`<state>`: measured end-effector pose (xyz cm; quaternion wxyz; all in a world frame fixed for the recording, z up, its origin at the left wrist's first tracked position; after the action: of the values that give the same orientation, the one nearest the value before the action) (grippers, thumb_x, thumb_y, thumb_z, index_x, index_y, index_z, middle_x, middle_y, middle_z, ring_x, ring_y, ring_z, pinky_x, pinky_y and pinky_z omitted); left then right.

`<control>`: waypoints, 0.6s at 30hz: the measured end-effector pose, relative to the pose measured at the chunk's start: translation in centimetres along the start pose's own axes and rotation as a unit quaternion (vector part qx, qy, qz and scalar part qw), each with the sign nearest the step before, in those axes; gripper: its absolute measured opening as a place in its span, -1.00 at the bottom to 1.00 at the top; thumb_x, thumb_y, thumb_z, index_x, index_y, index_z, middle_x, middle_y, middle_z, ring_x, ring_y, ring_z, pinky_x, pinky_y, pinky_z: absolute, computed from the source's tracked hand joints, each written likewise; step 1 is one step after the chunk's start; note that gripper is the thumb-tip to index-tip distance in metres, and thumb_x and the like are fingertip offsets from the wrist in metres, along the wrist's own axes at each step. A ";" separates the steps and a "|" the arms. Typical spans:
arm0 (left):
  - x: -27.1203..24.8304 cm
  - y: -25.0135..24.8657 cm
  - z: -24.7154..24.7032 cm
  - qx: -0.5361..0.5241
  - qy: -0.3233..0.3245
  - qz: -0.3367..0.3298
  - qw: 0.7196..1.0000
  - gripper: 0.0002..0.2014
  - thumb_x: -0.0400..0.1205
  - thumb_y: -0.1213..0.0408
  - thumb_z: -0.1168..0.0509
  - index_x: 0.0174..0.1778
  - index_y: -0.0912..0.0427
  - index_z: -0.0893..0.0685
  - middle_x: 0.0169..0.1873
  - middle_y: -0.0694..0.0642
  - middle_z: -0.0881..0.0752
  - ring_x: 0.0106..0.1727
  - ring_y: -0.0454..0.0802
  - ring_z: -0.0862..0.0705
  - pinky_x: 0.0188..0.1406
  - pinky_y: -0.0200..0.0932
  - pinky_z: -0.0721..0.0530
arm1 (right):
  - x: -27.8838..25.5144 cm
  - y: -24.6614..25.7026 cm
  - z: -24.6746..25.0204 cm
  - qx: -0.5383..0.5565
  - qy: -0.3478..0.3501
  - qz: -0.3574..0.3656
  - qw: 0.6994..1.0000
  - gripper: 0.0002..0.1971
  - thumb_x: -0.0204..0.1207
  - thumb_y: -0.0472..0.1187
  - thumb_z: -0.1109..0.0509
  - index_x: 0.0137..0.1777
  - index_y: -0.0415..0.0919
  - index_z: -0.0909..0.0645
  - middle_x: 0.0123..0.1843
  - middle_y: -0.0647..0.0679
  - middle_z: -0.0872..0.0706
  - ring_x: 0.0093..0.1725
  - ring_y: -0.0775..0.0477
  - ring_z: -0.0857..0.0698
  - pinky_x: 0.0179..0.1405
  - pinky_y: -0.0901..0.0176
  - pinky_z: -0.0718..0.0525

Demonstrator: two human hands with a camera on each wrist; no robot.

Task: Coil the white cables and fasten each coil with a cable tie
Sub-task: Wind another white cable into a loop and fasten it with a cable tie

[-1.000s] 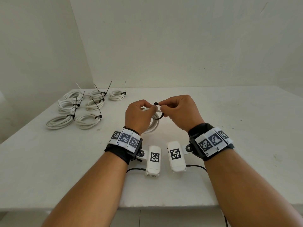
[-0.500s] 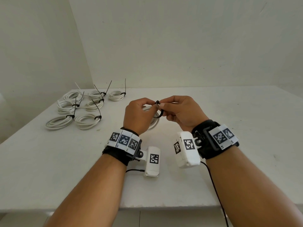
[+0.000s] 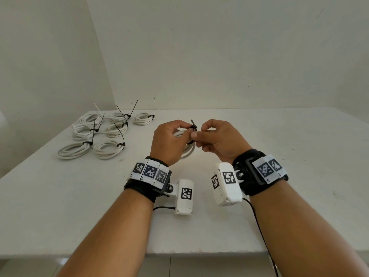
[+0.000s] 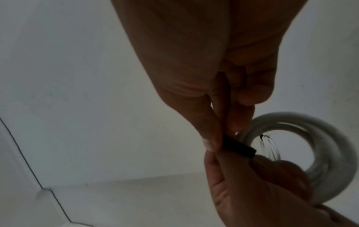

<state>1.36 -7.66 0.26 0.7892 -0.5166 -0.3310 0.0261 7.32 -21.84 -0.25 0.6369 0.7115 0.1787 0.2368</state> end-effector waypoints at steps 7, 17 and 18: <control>-0.2 -0.1 -0.4 -0.040 0.043 0.012 0.998 -0.93 0.61 0.30 -0.44 -0.13 0.19 -0.82 -0.45 -0.07 -0.77 -0.46 -0.22 -0.67 -0.40 -0.40 -0.55 | 0.1 0.0 0.9 -0.045 -0.024 -0.003 0.999 -0.77 0.55 -0.03 -0.52 0.00 -0.21 -0.74 -0.31 -0.02 -0.65 -0.37 0.04 -0.52 -0.44 0.24 -0.47; -0.9 0.0 -2.3 -0.123 0.113 0.072 0.983 -0.85 0.67 0.36 -0.35 -0.09 0.35 -0.80 -0.62 -0.01 -0.52 -0.63 -0.11 -0.29 -0.55 -0.26 -0.27 | 0.3 0.5 3.2 -0.026 -0.108 -0.004 0.994 -0.78 0.63 -0.10 -0.44 -0.11 -0.21 -0.81 -0.42 0.02 -0.51 -0.36 0.07 -0.47 -0.49 0.27 -0.40; -1.0 0.1 -2.6 -0.156 0.125 0.084 0.976 -0.80 0.70 0.34 -0.31 -0.07 0.40 -0.78 -0.63 0.02 -0.41 -0.62 -0.08 -0.23 -0.54 -0.22 -0.21 | 0.3 0.6 3.9 -0.021 -0.130 -0.005 0.991 -0.78 0.64 -0.09 -0.43 -0.10 -0.22 -0.81 -0.41 0.01 -0.49 -0.37 0.07 -0.47 -0.49 0.26 -0.40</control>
<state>2.03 -10.06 -0.95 0.7291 -0.6584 -0.1854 -0.0242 9.70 -24.96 0.11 0.6704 0.7220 0.0935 0.1430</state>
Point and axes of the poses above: each hand's wrist, its own x-axis towards the middle knuckle, its own z-axis out of the back of the hand, y = z × x, the point moved 6 cm from there along x, towards the middle knuckle
